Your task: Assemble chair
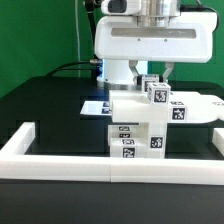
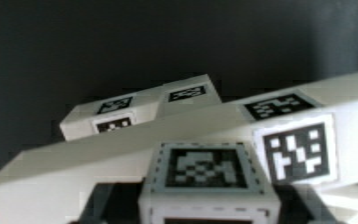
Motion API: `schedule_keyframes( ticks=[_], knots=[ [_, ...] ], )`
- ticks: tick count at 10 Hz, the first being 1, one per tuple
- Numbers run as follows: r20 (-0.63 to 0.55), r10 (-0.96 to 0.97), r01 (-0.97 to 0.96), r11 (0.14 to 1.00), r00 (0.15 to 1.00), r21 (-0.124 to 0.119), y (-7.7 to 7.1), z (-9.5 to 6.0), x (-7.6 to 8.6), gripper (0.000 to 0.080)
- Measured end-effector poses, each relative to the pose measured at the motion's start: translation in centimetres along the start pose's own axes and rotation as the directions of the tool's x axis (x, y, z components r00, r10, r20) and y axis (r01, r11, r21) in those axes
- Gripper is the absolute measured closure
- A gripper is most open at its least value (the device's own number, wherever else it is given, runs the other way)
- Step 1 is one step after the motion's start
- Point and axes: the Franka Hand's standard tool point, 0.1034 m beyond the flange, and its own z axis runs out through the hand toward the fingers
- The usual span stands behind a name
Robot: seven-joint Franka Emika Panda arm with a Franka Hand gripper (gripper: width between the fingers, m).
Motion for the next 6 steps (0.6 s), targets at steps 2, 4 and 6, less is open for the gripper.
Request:
schedule_keyframes(
  ticks=[2,4,6],
  knots=[
    [0.0,0.09,-0.09,0.996,0.996,0.001,-0.06,0.0,-0.02,0.0512],
    [0.001,0.107,-0.107,0.994,0.994,0.002,-0.09,0.0,-0.03,0.0439],
    [0.0,0.075,-0.075,0.997,0.997,0.001,-0.2,0.0,-0.06,0.0258]
  ],
)
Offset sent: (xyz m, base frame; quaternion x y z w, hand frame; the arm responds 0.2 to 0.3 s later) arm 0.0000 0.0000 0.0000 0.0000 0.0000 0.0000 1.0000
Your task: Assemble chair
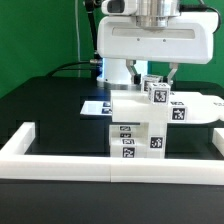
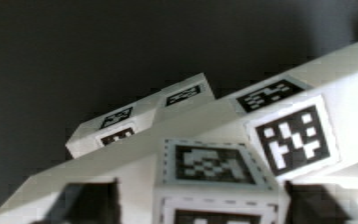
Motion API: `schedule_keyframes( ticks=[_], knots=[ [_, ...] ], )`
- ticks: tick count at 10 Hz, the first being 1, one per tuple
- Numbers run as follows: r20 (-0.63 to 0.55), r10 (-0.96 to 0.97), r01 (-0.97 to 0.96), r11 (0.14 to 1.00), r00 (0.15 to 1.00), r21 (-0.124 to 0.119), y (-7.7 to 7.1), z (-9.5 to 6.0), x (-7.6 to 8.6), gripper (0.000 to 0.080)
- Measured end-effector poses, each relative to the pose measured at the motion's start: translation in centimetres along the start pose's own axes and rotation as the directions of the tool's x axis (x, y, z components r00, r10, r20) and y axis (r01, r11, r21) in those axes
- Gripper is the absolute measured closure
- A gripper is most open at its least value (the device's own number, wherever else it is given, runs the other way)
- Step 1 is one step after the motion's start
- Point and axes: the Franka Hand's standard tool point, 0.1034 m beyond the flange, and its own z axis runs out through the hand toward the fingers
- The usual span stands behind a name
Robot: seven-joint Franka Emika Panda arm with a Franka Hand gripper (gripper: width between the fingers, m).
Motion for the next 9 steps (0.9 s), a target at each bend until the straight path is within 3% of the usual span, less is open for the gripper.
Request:
schedule_keyframes(
  ticks=[1,2,3,9],
  knots=[
    [-0.001,-0.026,0.026,1.0,1.0,-0.001,-0.12,-0.03,-0.04,0.0258],
    [-0.002,-0.126,0.126,0.992,0.992,-0.001,-0.17,-0.11,-0.02,0.0169],
    [-0.002,-0.202,0.202,0.979,0.979,-0.001,-0.18,-0.13,-0.01,0.0155],
    [0.0,-0.621,0.621,0.783,0.783,-0.003,-0.04,-0.07,0.02,0.015]
  ],
)
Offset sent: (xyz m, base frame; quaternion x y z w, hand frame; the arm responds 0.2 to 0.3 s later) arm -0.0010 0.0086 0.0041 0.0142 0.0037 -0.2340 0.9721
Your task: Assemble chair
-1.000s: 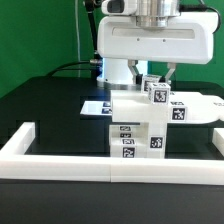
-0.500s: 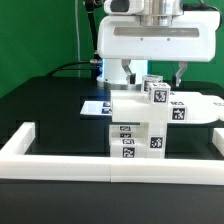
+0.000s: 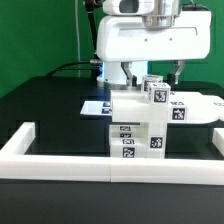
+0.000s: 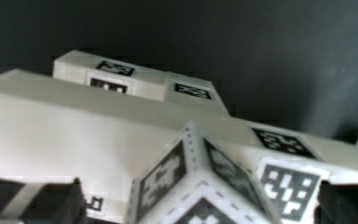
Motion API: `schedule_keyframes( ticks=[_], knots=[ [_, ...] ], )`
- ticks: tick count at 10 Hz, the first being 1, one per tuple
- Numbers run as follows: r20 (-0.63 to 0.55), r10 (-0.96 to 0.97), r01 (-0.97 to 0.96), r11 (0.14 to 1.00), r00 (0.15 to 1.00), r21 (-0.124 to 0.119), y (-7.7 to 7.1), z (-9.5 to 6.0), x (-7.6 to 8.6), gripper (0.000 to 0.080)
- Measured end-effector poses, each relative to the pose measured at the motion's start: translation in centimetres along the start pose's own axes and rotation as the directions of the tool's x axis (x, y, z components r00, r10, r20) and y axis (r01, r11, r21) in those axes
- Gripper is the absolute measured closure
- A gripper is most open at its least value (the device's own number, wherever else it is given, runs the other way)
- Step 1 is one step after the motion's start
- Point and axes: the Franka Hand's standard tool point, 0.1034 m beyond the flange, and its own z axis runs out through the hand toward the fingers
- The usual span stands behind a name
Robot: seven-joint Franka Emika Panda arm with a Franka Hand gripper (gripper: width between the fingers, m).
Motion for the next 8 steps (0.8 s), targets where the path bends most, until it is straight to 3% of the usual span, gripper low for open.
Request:
schedule_keyframes(
  ticks=[8],
  knots=[
    [0.007,-0.415,0.415,0.91,0.91,-0.006,0.42,-0.01,-0.14,0.015]
  ],
)
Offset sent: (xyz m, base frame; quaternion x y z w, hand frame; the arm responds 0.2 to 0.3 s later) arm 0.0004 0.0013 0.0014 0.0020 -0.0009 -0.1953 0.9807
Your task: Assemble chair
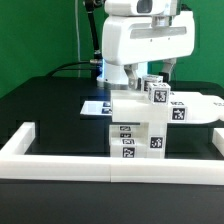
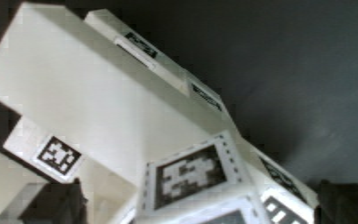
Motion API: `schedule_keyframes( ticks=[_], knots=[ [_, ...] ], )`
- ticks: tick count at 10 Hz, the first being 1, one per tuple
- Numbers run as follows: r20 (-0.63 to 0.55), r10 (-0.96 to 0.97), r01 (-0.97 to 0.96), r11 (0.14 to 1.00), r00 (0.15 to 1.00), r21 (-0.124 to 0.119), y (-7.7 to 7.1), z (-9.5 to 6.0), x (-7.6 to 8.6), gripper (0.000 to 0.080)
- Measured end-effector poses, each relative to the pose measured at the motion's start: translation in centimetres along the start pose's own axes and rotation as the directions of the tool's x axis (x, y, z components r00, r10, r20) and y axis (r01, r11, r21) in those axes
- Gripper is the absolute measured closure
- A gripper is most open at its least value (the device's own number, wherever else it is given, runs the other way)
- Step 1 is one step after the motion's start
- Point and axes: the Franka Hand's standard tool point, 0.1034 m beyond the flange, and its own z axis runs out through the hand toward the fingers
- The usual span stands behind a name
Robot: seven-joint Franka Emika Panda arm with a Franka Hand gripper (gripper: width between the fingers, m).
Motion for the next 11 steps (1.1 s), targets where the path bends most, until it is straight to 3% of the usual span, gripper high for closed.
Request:
schedule_keyframes(
  ticks=[3,4,5,6,11],
  knots=[
    [0.0,-0.016,0.016,1.0,1.0,0.0,0.01,0.01,-0.02,0.015],
    [0.0,-0.016,0.016,1.0,1.0,0.0,0.02,0.01,-0.02,0.0251],
    [0.0,-0.016,0.016,1.0,1.0,0.0,0.02,0.02,-0.03,0.0251],
    [0.0,-0.002,0.002,1.0,1.0,0.0,0.02,0.02,-0.02,0.0478],
    [0.0,0.241,-0.241,0.971,0.971,0.001,0.0,0.03,-0.01,0.0514]
  ],
)
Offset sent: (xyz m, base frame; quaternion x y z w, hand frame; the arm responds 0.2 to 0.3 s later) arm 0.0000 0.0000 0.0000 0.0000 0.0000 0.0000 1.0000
